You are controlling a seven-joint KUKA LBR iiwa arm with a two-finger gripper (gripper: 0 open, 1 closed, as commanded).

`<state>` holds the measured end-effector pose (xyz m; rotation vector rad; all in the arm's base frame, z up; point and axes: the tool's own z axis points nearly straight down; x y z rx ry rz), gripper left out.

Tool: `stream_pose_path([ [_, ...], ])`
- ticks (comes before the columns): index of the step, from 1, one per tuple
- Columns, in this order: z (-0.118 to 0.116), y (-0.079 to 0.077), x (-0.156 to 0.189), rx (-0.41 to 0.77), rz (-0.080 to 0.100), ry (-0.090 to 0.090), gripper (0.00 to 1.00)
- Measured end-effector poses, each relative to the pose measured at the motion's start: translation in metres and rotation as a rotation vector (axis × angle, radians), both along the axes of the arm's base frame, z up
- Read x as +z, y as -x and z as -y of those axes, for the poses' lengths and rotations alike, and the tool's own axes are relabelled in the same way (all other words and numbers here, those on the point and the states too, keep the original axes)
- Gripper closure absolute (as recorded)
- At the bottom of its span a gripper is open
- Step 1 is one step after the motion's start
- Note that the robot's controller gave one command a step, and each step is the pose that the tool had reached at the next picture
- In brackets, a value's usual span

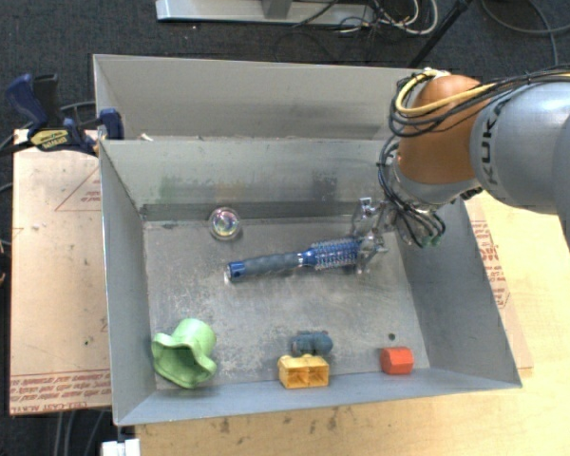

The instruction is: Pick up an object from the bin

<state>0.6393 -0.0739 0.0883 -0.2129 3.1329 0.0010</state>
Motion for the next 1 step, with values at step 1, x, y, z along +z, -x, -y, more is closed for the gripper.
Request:
stream_pose_path([
  [1, 0.0068, -0.0162, 0.1312, -0.02, 0.011, 0.002, 1.0],
])
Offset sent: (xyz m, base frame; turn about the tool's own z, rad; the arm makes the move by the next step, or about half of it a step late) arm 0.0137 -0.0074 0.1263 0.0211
